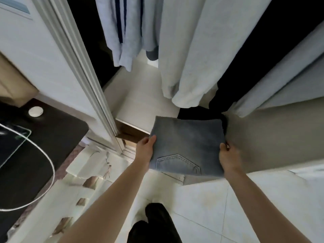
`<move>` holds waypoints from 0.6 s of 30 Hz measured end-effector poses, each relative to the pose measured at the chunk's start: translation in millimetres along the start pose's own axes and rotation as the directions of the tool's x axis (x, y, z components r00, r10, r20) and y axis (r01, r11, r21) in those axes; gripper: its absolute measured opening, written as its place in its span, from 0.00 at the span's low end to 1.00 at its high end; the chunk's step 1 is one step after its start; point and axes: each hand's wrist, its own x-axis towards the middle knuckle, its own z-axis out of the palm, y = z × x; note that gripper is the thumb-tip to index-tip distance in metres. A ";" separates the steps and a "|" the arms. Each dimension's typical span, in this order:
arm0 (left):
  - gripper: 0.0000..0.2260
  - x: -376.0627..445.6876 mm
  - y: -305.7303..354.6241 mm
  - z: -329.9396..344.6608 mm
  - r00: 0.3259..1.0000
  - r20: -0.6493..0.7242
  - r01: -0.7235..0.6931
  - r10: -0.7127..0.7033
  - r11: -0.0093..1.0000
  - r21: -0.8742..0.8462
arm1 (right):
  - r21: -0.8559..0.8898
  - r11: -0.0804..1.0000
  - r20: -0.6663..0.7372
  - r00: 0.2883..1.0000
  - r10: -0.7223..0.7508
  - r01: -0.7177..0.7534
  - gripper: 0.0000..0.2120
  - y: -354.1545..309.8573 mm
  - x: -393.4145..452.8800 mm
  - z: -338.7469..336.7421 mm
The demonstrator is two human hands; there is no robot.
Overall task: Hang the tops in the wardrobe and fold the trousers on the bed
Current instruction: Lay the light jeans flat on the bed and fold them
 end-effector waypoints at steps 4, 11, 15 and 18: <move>0.08 71.8 35.8 60.5 0.988 0.087 -0.136 0.130 0.989 0.056 | -0.083 0.996 -0.247 0.967 -0.059 0.040 0.17 -16.5 70.8 10.4; 0.37 146.8 -19.0 109.3 0.934 0.352 -0.270 0.056 0.757 0.595 | -0.669 0.735 0.123 0.992 -0.038 0.111 0.33 35.2 123.8 55.4; 0.36 156.3 -51.1 104.2 0.899 0.395 -0.420 0.189 0.623 0.660 | -0.805 0.557 0.207 0.977 -0.059 0.204 0.45 66.3 123.3 79.8; 0.38 157.6 -59.6 101.7 0.845 0.446 -0.533 0.295 0.529 0.661 | -0.856 0.453 0.183 0.966 -0.182 0.247 0.45 73.3 126.1 89.2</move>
